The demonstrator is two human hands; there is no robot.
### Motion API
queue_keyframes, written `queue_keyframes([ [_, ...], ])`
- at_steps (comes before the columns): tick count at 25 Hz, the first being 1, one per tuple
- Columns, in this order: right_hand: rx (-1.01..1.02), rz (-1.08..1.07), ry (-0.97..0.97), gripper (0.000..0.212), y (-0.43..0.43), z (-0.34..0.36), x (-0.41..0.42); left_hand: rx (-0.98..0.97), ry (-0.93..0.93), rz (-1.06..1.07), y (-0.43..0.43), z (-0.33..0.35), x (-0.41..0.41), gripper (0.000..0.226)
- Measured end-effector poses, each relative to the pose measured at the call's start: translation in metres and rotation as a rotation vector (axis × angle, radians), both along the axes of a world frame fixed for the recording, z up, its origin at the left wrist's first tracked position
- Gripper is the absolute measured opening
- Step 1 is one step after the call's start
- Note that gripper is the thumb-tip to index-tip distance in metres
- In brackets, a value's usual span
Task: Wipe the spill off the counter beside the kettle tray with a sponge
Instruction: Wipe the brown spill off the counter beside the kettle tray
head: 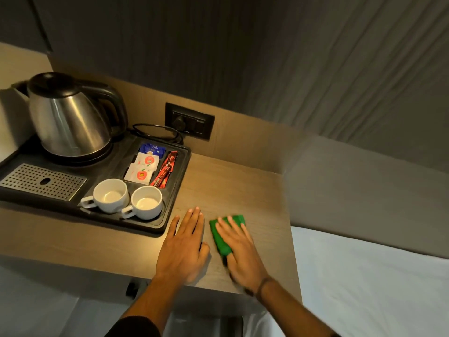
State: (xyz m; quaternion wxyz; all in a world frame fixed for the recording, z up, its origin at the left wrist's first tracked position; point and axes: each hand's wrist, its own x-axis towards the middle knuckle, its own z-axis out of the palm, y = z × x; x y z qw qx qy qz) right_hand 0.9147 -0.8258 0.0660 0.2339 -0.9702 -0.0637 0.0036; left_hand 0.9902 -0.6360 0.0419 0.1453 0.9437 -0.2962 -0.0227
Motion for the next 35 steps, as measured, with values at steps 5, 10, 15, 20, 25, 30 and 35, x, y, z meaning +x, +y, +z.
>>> queue_keyframes([
  [5, 0.032, -0.244, 0.001, 0.085, -0.036, 0.002, -0.064, -0.013, -0.005, 0.001, 0.001, 0.0, 0.0, 0.075],
  [10, 0.023, -0.562, -0.021, 0.075, -0.035, 0.016, 0.053, -0.01, 0.003, 0.0, -0.002, -0.001, 0.0, 0.075],
  [15, -0.007, -0.31, -0.036, 0.08, 0.01, -0.008, 0.013, -0.005, 0.021, -0.011, 0.0, 0.001, 0.001, 0.075],
  [20, -0.042, -0.381, -0.055, 0.079, 0.001, -0.006, -0.03, 0.065, 0.072, -0.02, -0.003, 0.011, 0.001, 0.075],
  [25, -0.062, -0.494, -0.047, 0.069, 0.007, 0.034, -0.004, 0.039, 0.013, 0.016, 0.012, 0.044, -0.034, 0.076],
  [30, -0.14, -0.202, -0.14, 0.08, 0.062, 0.033, -0.079, 0.036, -0.053, 0.174, 0.076, 0.064, -0.13, 0.077],
  [35, -0.133, 0.116, -0.175, 0.08, 0.153, 0.012, -0.182, 0.079, -0.059, 0.436, 0.156, 0.046, -0.278, 0.077],
])
